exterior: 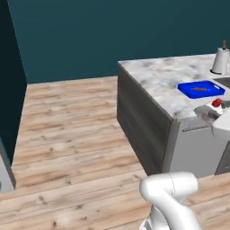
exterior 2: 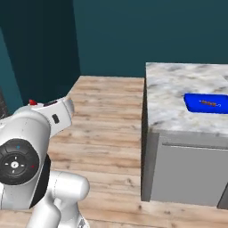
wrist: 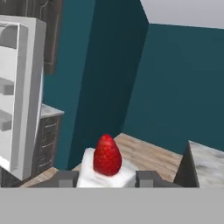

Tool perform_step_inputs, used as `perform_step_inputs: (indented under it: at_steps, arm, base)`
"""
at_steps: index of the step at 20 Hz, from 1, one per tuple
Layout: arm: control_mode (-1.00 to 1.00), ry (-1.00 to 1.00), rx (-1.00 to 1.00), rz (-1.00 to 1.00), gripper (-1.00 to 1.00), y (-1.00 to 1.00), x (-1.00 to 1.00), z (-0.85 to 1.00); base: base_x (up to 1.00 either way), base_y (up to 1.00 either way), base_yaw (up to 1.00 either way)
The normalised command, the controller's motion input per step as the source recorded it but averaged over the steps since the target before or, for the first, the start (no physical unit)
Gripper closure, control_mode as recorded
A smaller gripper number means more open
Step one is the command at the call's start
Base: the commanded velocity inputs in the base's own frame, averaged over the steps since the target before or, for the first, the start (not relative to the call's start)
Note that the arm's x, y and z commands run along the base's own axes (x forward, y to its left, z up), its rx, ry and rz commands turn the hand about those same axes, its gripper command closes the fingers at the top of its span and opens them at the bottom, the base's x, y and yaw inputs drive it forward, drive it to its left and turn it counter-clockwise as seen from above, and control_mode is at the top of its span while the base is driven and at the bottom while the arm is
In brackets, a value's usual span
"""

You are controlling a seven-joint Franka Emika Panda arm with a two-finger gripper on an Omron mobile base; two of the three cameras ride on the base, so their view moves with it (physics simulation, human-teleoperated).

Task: Take the cakes from the fridge and place them on the empty tray on the dining counter.

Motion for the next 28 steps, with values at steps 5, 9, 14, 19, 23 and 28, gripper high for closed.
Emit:
perform_step_inputs:
  at_steps: [5, 9, 14, 19, 23, 28]
  arm:
    - [1.0, 0.0, 0.0, 0.0, 1.0, 0.0, 0.0, 0.0]
    - [1.0, 0.0, 0.0, 0.0, 1.0, 0.0, 0.0, 0.0]
    - [1.0, 0.0, 0.0, 0.0, 1.0, 0.0, 0.0, 0.0]
    - [1.0, 0.0, 0.0, 0.0, 1.0, 0.0, 0.0, 0.0]
    - [1.0, 0.0, 0.0, 0.0, 1.0, 0.0, 0.0, 0.0]
    - [1.0, 0.0, 0.0, 0.0, 1.0, 0.0, 0.0, 0.0]
  base:
    - [0.0, -0.11, -0.35]
    - [0.07, -0.01, -0.3]
    - [0.1, 0.0, -0.26]
    - [0.29, 0.03, -0.19]
    - [0.38, 0.27, -0.09]
    - [0.41, 0.02, -0.11]
